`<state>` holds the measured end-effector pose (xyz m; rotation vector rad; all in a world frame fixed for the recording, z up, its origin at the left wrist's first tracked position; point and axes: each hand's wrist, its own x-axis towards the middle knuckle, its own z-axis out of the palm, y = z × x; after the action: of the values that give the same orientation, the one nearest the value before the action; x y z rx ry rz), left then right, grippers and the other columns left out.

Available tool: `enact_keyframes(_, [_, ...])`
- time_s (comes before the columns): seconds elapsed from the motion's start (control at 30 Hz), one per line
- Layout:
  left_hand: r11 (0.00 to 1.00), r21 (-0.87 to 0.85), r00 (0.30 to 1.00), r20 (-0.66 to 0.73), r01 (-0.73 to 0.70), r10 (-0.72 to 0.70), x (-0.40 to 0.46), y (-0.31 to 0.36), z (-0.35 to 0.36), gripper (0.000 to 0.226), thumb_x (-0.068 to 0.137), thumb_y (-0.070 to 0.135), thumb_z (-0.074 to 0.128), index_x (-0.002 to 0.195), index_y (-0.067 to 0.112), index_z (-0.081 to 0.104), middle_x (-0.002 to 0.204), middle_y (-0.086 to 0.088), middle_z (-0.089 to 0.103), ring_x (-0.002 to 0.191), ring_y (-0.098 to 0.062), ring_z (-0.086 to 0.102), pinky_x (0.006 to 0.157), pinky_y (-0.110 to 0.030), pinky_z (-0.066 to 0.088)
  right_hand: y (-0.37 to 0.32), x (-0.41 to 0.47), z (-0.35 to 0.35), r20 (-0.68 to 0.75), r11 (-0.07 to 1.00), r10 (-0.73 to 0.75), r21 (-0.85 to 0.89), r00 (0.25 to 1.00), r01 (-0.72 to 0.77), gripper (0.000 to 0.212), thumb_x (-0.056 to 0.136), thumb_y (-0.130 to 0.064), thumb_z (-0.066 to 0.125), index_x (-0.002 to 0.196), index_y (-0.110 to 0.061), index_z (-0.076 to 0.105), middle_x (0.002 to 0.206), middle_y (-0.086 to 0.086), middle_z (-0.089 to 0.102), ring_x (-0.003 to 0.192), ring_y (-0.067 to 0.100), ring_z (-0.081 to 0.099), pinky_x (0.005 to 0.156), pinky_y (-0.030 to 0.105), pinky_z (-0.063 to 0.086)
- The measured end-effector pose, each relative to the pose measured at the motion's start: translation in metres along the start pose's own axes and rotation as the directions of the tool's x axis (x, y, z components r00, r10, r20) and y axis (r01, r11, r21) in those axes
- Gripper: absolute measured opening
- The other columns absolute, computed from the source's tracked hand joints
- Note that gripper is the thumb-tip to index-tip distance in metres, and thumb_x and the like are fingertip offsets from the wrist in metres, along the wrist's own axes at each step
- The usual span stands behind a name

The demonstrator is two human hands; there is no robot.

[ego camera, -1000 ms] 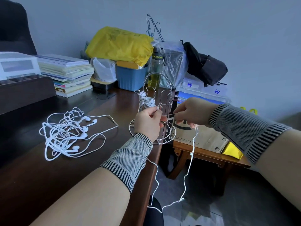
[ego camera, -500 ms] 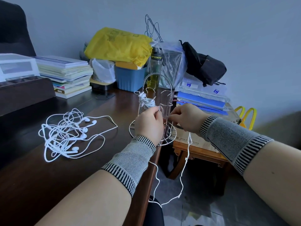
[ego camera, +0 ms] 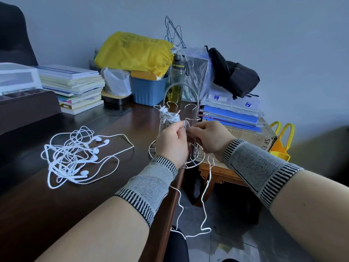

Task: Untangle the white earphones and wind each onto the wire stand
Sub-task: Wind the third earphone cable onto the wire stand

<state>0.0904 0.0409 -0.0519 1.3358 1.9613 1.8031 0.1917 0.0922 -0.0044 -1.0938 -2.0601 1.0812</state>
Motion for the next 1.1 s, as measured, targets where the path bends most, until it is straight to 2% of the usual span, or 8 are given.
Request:
enact_keyframes(0.13, [0.999, 0.044, 0.999, 0.047, 0.000, -0.002, -0.003, -0.002, 0.001, 0.031, 0.101, 0.022, 0.044, 0.116, 0.021, 0.070, 0.097, -0.004, 0.074, 0.087, -0.024, 0.069, 0.079, -0.040, 0.058, 0.001, -0.001, 0.010, -0.132, 0.995, 0.013, 0.099, 0.991, 0.000, 0.020, 0.090, -0.024, 0.066, 0.073, -0.016, 0.068, 0.047, -0.008, 0.057, 0.031, 0.001, 0.041, 0.036, 0.018, 0.034])
enact_keyframes(0.33, [0.993, 0.117, 0.999, 0.028, -0.024, 0.021, -0.004, 0.002, -0.002, 0.031, 0.099, 0.017, 0.045, 0.114, 0.018, 0.072, 0.101, -0.005, 0.074, 0.093, -0.025, 0.067, 0.086, -0.038, 0.054, 0.008, -0.003, 0.022, -0.233, 0.981, 0.038, 0.194, 0.972, 0.009, 0.020, 0.088, -0.016, 0.066, 0.069, -0.015, 0.067, 0.057, -0.003, 0.060, 0.039, 0.002, 0.047, 0.041, 0.018, 0.036])
enact_keyframes(0.5, [0.990, 0.138, 0.999, 0.038, -0.007, 0.002, -0.002, 0.002, -0.002, 0.032, 0.097, 0.019, 0.043, 0.106, 0.017, 0.073, 0.090, -0.006, 0.074, 0.083, -0.029, 0.069, 0.078, -0.040, 0.056, 0.006, 0.003, 0.019, -0.257, 0.978, 0.051, 0.209, 0.965, 0.004, 0.019, 0.087, -0.018, 0.068, 0.069, -0.013, 0.067, 0.059, 0.002, 0.059, 0.049, 0.014, 0.049, 0.052, 0.029, 0.043])
enact_keyframes(0.57, [0.987, 0.163, 0.999, 0.032, -0.012, 0.007, -0.001, 0.003, -0.002, 0.029, 0.097, 0.023, 0.044, 0.093, 0.016, 0.072, 0.081, -0.006, 0.073, 0.074, -0.031, 0.069, 0.072, -0.040, 0.057, 0.003, 0.007, 0.017, -0.247, 0.970, 0.055, 0.245, 0.968, 0.008, 0.020, 0.086, -0.019, 0.069, 0.069, -0.008, 0.067, 0.060, 0.006, 0.059, 0.056, 0.021, 0.051, 0.058, 0.034, 0.046])
enact_keyframes(0.7, [0.961, 0.273, 0.999, -0.003, -0.035, 0.037, -0.001, 0.005, -0.004, 0.029, 0.097, 0.032, 0.050, 0.082, 0.017, 0.069, 0.074, -0.004, 0.071, 0.068, -0.029, 0.069, 0.066, -0.039, 0.057, 0.002, 0.003, 0.017, -0.197, 0.946, 0.079, 0.325, 0.977, -0.011, 0.023, 0.089, -0.015, 0.066, 0.067, -0.011, 0.065, 0.049, -0.004, 0.056, 0.041, 0.011, 0.042, 0.041, 0.023, 0.034])
enact_keyframes(0.8, [0.958, 0.284, 0.998, -0.024, -0.047, 0.056, -0.001, 0.005, -0.004, 0.028, 0.097, 0.032, 0.052, 0.085, 0.018, 0.073, 0.070, -0.003, 0.071, 0.062, -0.028, 0.069, 0.061, -0.038, 0.057, 0.005, 0.000, 0.019, -0.160, 0.906, 0.116, 0.421, 0.980, -0.039, 0.022, 0.090, -0.014, 0.064, 0.068, -0.012, 0.067, 0.053, -0.001, 0.059, 0.038, 0.012, 0.040, 0.040, 0.023, 0.031])
enact_keyframes(0.9, [0.958, 0.283, 0.996, -0.051, -0.050, 0.067, -0.001, 0.004, -0.005, 0.025, 0.095, 0.034, 0.055, 0.089, 0.020, 0.075, 0.074, -0.003, 0.073, 0.065, -0.027, 0.069, 0.063, -0.037, 0.058, 0.004, -0.003, 0.022, -0.115, 0.815, 0.170, 0.574, 0.979, -0.074, 0.020, 0.090, -0.011, 0.063, 0.071, -0.011, 0.067, 0.059, 0.004, 0.058, 0.039, 0.013, 0.039, 0.041, 0.022, 0.028])
enact_keyframes(1.1, [0.983, 0.183, 0.998, -0.057, 0.002, 0.009, 0.000, 0.001, -0.005, 0.022, 0.092, 0.035, 0.056, 0.096, 0.025, 0.076, 0.081, 0.005, 0.075, 0.066, -0.021, 0.071, 0.067, -0.034, 0.059, 0.001, -0.012, 0.018, -0.011, 0.683, 0.154, 0.723, 0.988, -0.098, 0.016, 0.093, -0.009, 0.059, 0.079, -0.010, 0.064, 0.061, 0.002, 0.057, 0.035, 0.006, 0.037, 0.035, 0.017, 0.028])
